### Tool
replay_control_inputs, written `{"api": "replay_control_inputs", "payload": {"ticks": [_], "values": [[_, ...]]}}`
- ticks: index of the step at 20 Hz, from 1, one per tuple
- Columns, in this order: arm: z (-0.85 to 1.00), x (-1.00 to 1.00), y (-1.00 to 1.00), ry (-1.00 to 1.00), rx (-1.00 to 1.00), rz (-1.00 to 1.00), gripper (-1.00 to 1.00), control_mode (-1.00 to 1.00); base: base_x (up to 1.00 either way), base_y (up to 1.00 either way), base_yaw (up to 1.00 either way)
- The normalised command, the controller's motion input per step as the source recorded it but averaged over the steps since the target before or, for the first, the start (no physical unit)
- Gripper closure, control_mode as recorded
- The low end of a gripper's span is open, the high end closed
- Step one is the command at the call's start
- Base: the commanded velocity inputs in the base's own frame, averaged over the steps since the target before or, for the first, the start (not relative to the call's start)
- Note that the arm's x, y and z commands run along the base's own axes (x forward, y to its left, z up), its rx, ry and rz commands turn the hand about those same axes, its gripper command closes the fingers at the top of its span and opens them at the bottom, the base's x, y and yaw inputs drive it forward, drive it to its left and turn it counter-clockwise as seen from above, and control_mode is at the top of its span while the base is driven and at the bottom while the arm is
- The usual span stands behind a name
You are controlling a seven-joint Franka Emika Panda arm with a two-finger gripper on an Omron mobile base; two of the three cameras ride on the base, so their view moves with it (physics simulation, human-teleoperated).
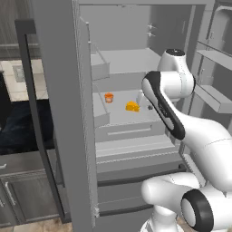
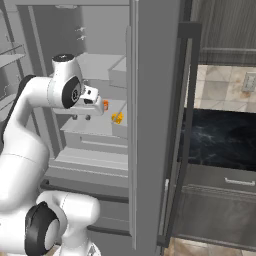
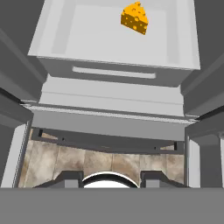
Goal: Pick the cheese from the fridge and the cheese grater from the cabinet and place them next to the salad bowl.
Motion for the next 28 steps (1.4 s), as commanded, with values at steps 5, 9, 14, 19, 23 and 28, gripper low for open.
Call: {"api": "replay_control_inputs", "payload": {"ticks": [5, 9, 14, 19, 23, 28], "values": [[-0.04, 0.0, -0.07, 0.0, 0.0, 0.0, -1.0, -1.0, 0.0, 0.0, 0.0], [-0.09, -0.12, -0.01, -0.07, 0.0, 0.07, -1.0, -1.0, 0.0, 0.0, 0.0], [-0.26, 0.13, 0.05, 0.01, -0.01, 0.09, -1.0, -1.0, 0.0, 0.0, 0.0], [-0.34, 0.33, 0.16, 0.03, -0.03, 0.1, -1.0, -1.0, 0.0, 0.0, 0.0], [-0.23, 0.37, 0.0, 0.0, 0.0, 0.01, -1.0, -1.0, 0.0, 0.0, 0.0], [-0.16, 0.41, -0.03, -0.01, 0.0, 0.01, -1.0, -1.0, 0.0, 0.0, 0.0]]}}
